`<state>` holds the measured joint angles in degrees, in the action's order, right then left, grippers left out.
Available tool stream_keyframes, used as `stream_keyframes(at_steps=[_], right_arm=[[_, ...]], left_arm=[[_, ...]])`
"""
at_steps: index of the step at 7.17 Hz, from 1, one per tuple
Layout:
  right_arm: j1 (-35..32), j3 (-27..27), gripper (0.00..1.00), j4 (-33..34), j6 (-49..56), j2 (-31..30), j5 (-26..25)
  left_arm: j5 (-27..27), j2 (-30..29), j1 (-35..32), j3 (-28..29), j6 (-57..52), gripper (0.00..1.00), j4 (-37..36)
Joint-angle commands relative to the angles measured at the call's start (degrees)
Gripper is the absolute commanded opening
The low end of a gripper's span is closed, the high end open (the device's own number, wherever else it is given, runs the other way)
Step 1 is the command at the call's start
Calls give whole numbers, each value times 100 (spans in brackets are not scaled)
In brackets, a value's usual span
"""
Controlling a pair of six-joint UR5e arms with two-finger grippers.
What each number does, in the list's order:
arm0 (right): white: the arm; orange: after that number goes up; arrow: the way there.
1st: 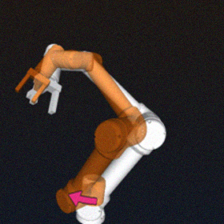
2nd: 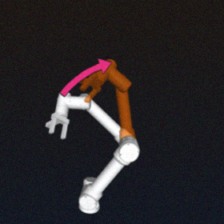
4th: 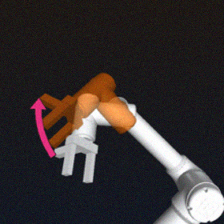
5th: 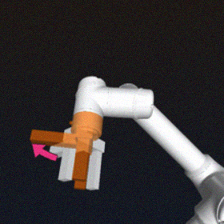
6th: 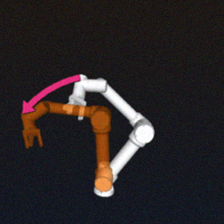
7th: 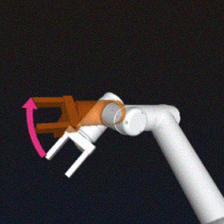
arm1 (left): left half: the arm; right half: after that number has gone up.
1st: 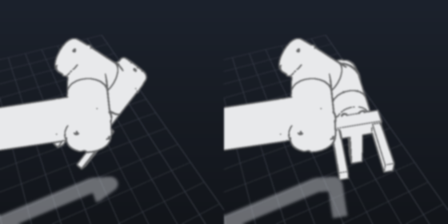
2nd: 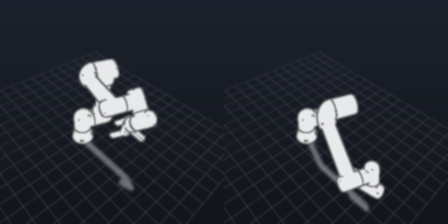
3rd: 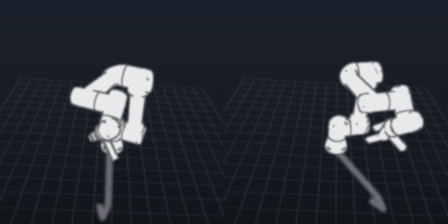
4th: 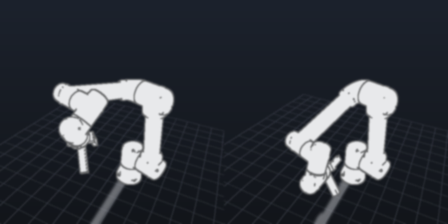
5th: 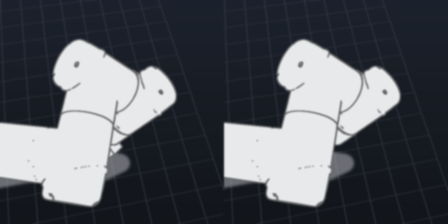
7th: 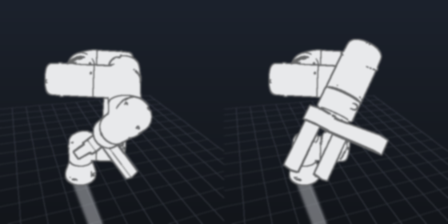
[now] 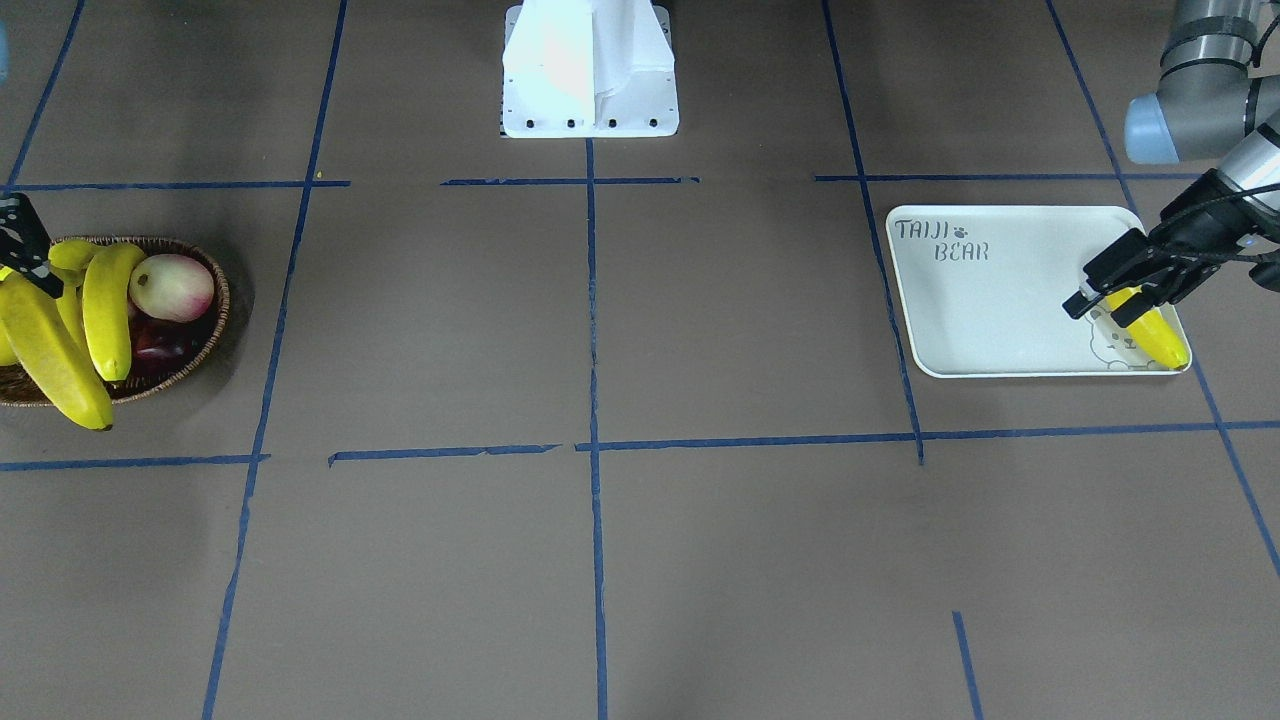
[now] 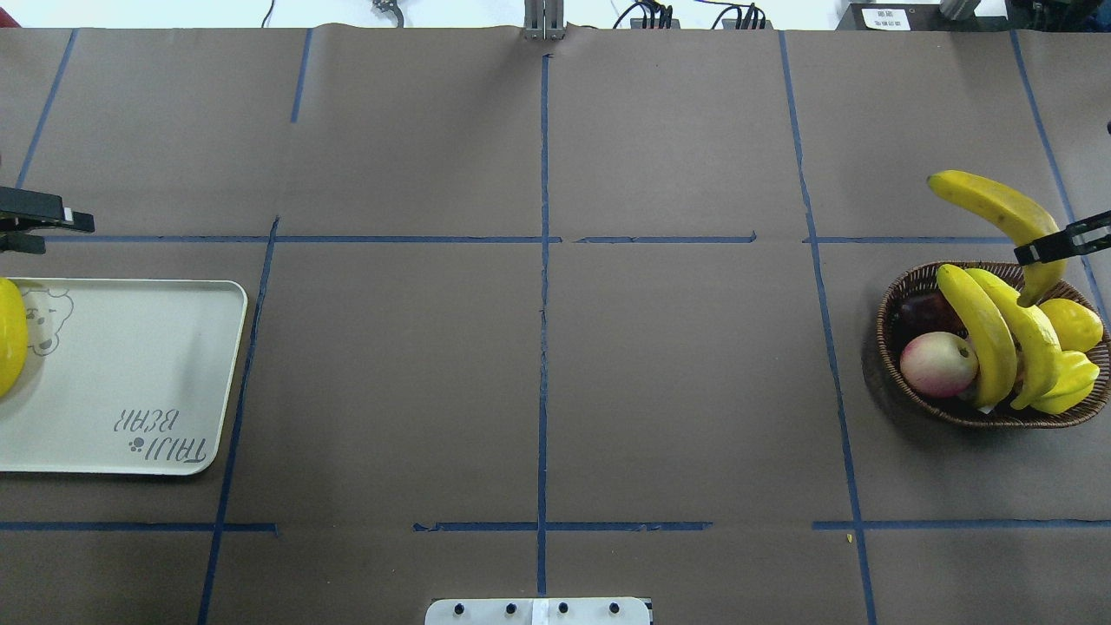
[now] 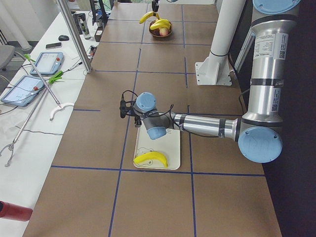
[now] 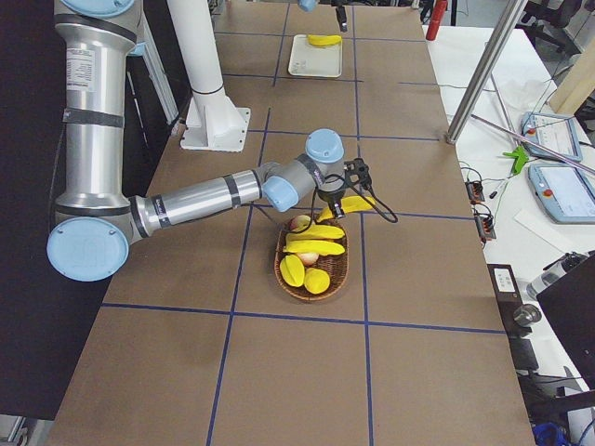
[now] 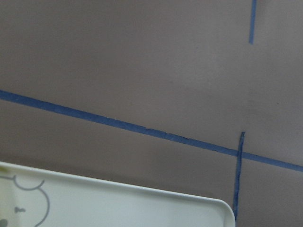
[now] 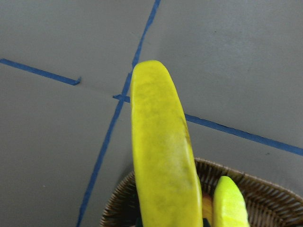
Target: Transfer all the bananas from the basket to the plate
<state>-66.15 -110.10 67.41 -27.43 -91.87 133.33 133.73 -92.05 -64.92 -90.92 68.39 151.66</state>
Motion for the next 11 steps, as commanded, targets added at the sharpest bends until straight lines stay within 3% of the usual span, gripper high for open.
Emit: stream_keyframes(at_steps=[1, 3, 5, 6, 7, 8, 11], right_arm=[[548, 6, 0, -314, -1276, 581, 17], [1258, 102, 0, -1401, -3006, 959, -297], [2032, 102, 0, -2202, -4317, 1249, -1201], [2331, 111, 0, -2232, -4819, 1581, -1509], [2865, 190, 0, -2137, -5094, 2029, -2304], [3245, 286, 0, -2127, -5097, 2294, -2877], [3485, 428, 0, -1768, -5210, 2893, -3058]], left_arm=[[22, -513, 443, -48, 958, 100, 56], [5, -875, 699, -336, 1867, 100, 39], [-48, -1487, 1007, -496, 3418, 100, -31], [-31, -1804, 1112, -496, 4314, 100, -31], [-40, -2329, 1192, -409, 5245, 100, -49], [-74, -2570, 1427, -356, 5428, 100, -232], [-986, -3230, 2245, -365, 5430, 100, -1365]])
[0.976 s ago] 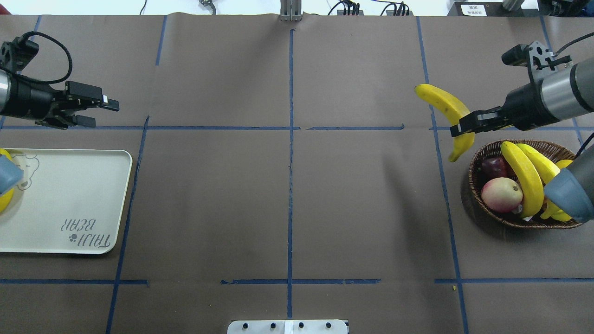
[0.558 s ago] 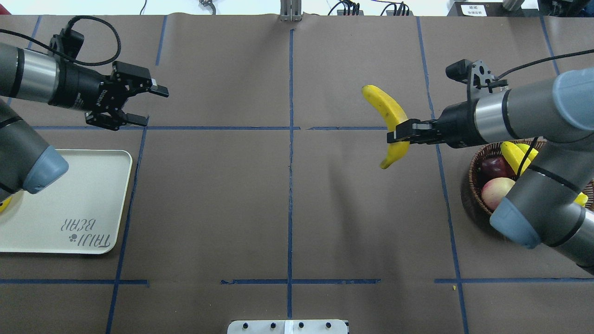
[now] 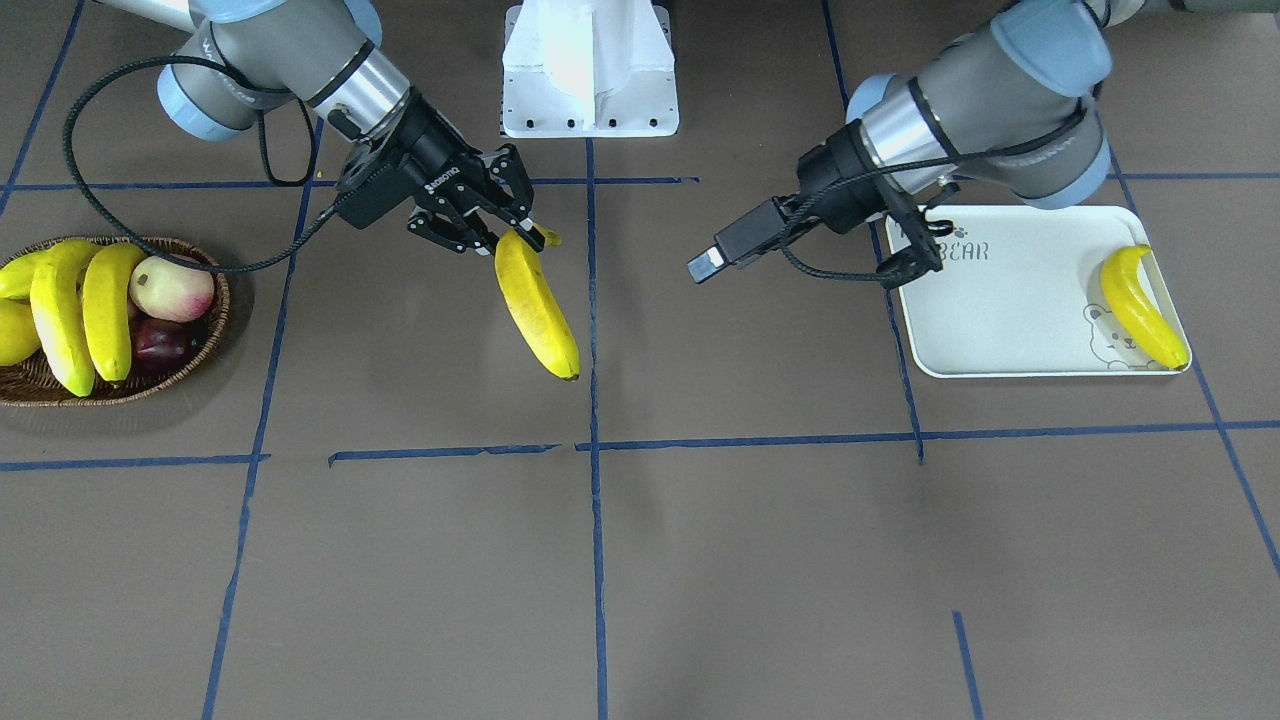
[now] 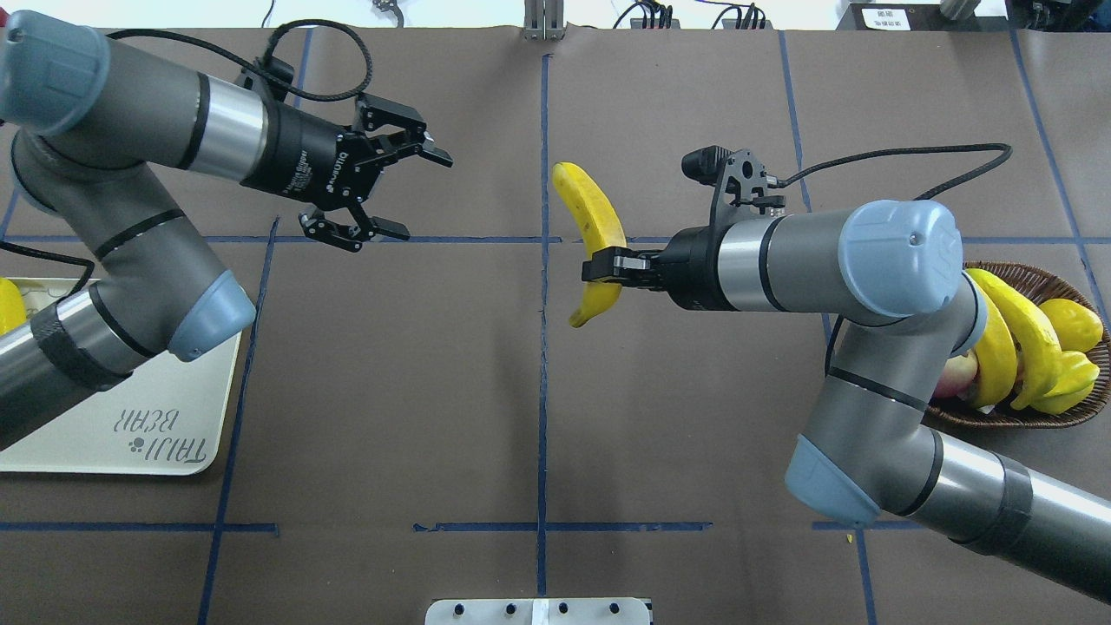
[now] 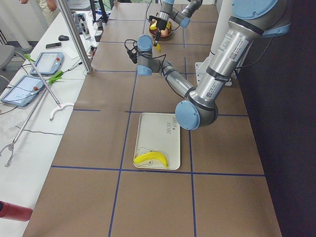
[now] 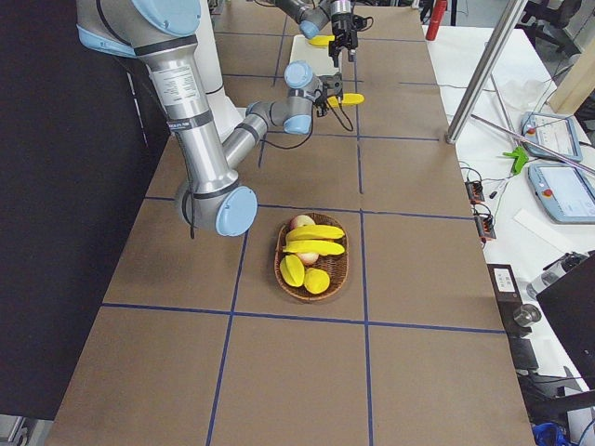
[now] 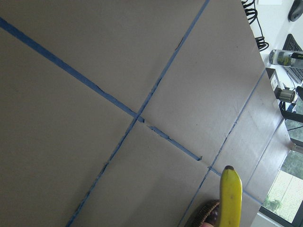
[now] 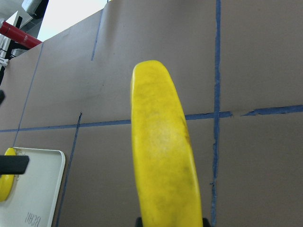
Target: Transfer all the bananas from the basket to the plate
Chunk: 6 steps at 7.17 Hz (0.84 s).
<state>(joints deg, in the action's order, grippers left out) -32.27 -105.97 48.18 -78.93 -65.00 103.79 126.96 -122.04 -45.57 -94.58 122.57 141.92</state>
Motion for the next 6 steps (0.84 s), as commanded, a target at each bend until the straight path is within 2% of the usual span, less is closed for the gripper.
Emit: stream_keyframes(at_steps=[1, 2, 5, 6], right_arm=[[194, 23, 0, 165, -61, 250, -148], [230, 15, 0, 339, -61, 373, -148], [388, -195, 0, 1664, -35, 760, -8], [458, -353, 0, 1781, -35, 761, 10]], left_arm=[[-591, -293, 512, 10, 3, 100, -411], [-750, -329, 628, 18, 12, 100, -420], [-804, -486, 673, 263, -14, 100, -498], [-891, -505, 734, 317, -23, 100, -516]])
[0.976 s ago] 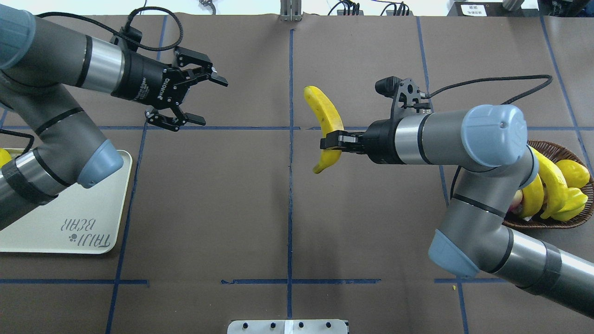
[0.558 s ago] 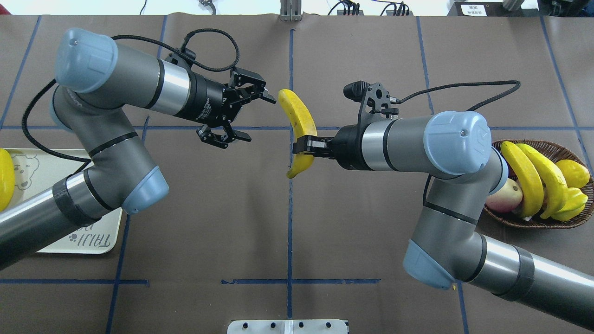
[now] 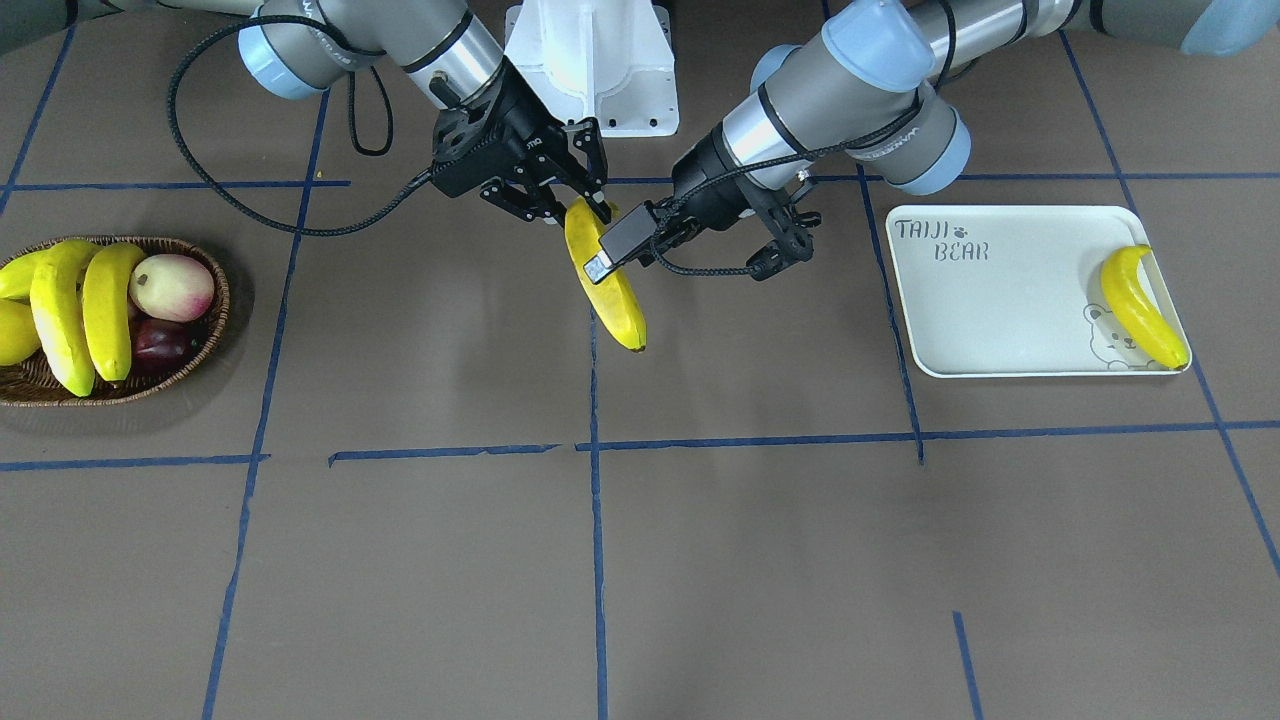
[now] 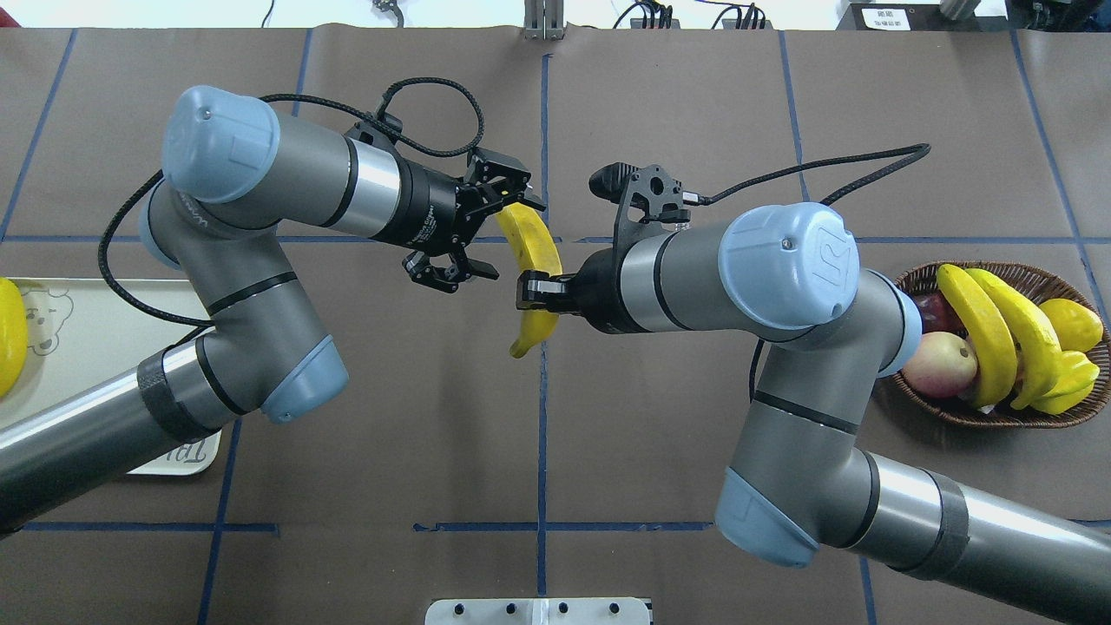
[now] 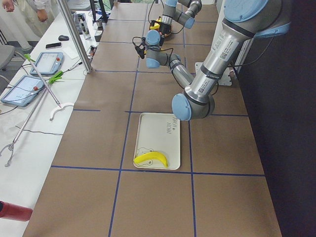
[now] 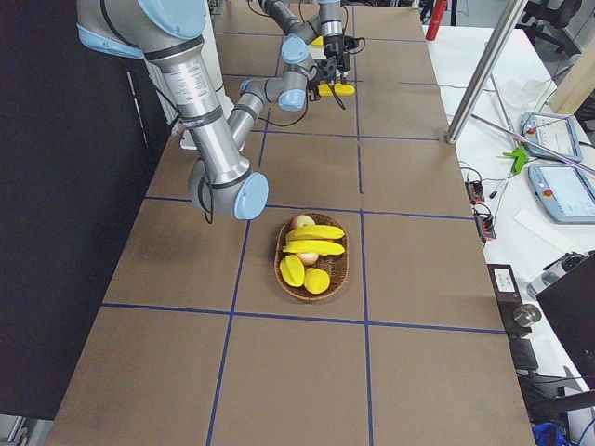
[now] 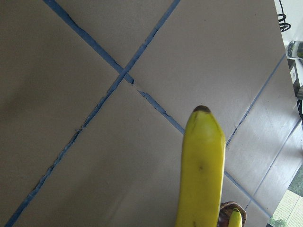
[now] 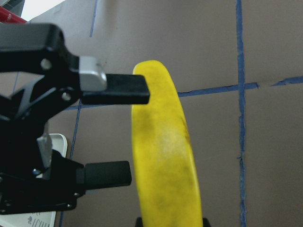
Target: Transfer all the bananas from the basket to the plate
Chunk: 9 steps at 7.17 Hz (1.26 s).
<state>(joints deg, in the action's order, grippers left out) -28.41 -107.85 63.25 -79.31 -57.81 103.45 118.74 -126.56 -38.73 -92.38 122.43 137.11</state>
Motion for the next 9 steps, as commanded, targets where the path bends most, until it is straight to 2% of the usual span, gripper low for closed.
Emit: stream_keyframes(at_steps=[1, 2, 3, 4, 5, 6, 7, 8, 9], right_arm=[[90, -175, 0, 267, 4, 42, 35], [99, -184, 0, 267, 4, 42, 35], [108, -175, 0, 259, 4, 42, 35], [125, -175, 0, 258, 21, 42, 35], [134, -166, 0, 258, 39, 33, 26], [134, -166, 2, 258, 47, 33, 26], [134, -166, 14, 258, 47, 24, 35], [126, -175, 35, 267, 47, 24, 52], [134, -175, 97, 276, 39, 24, 35]], left_arm=[[-218, -62, 154, 115, -9, 100, -36], [-298, -80, 208, 115, -9, 100, -44], [-299, -80, 199, 106, 9, 85, -44], [-290, -71, 191, 80, 0, 48, -36], [-290, -62, 191, 62, -44, 14, -44], [-290, -45, 173, 53, -44, 1, -44], [-299, -36, 164, 45, -53, 0, -44], [-299, -18, 147, 36, -53, 0, -44], [-299, -1, 138, 36, -53, 0, -44]])
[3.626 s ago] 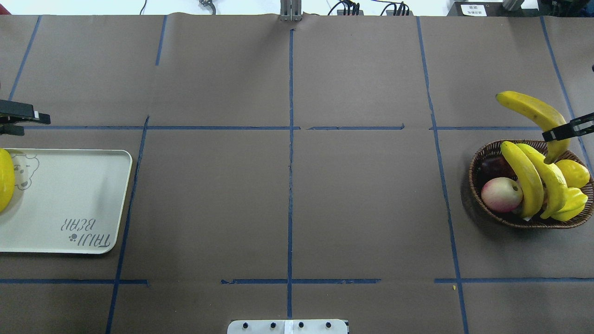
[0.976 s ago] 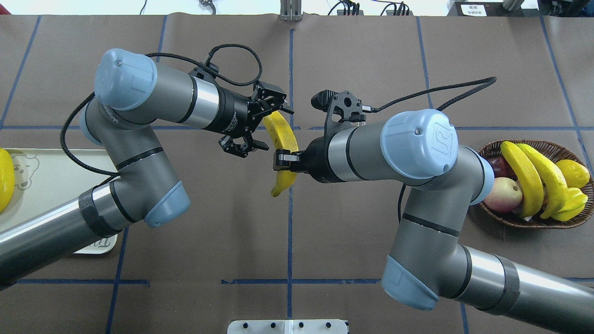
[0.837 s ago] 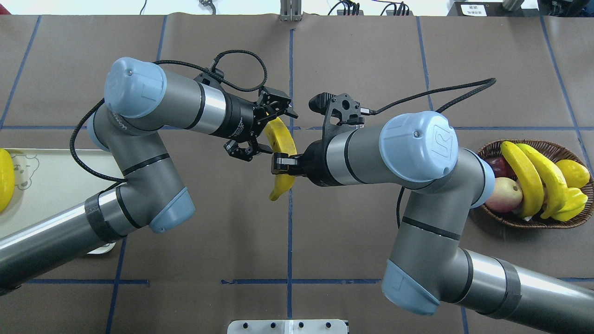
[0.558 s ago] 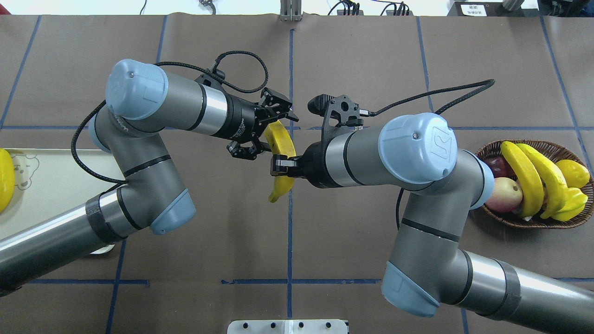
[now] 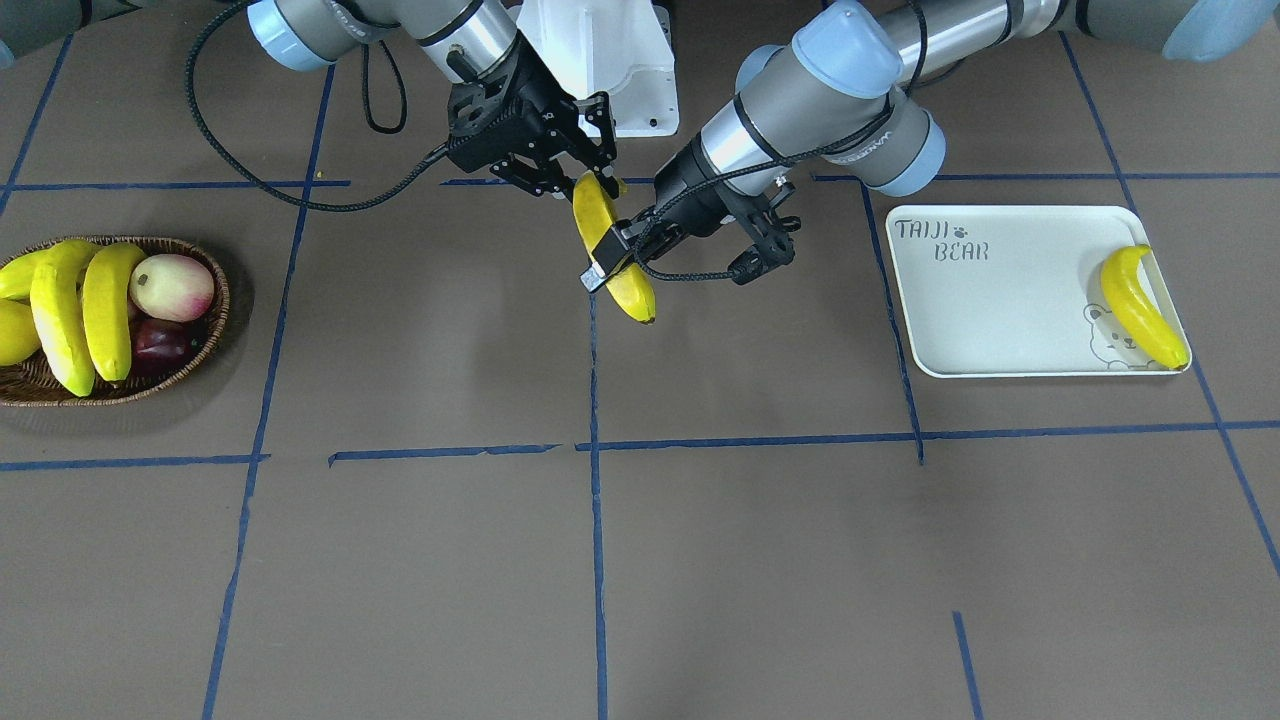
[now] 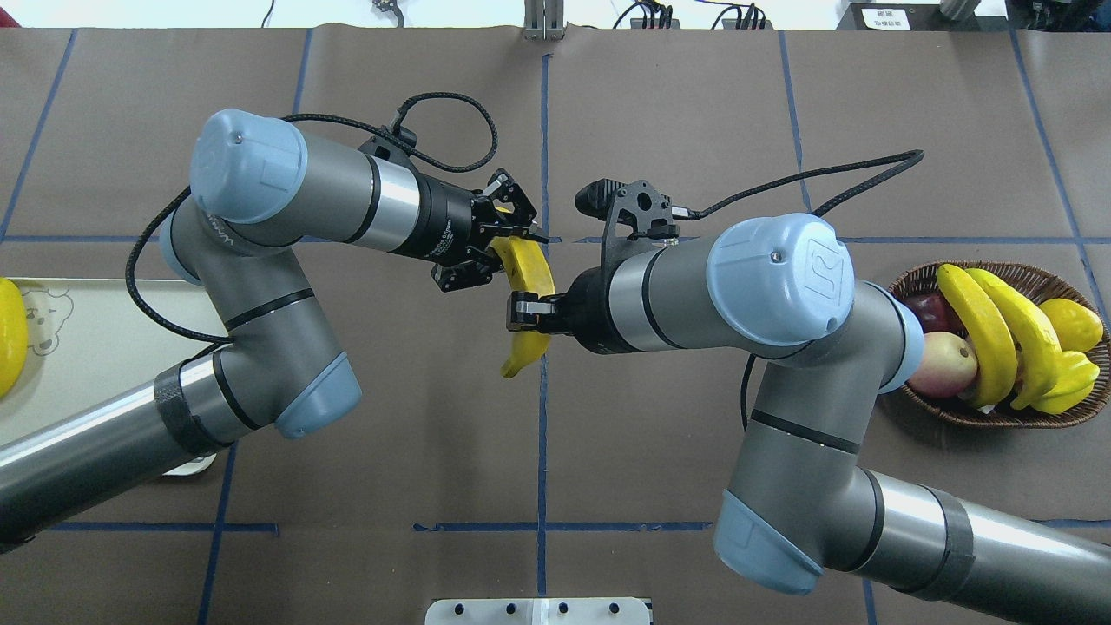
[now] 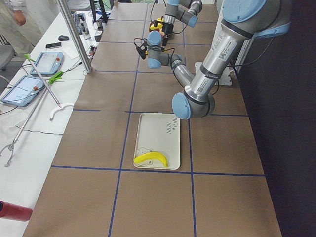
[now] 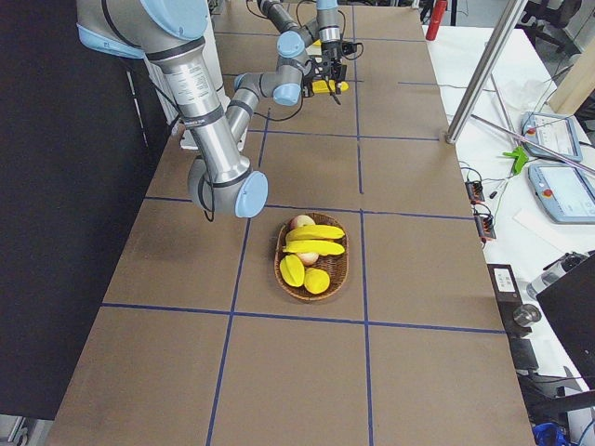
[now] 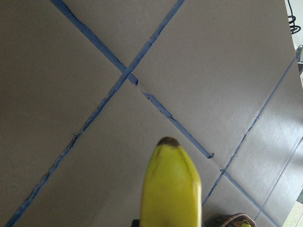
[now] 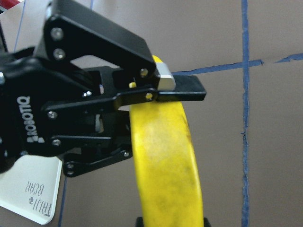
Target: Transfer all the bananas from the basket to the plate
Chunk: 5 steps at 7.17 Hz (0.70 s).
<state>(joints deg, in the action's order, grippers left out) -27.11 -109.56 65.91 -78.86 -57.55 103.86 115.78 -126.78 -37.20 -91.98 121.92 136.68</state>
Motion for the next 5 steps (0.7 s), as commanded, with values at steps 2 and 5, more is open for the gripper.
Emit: stream_keyframes(at_steps=[2, 5], right_arm=[[-83, -31, 99, 10, 2, -28, 212], [-591, -275, 99, 394, 20, -107, 1027]], left_arm=[[-12, 30, -33, -13, -2, 0, -1], [-12, 127, -102, -30, -2, 0, -36]])
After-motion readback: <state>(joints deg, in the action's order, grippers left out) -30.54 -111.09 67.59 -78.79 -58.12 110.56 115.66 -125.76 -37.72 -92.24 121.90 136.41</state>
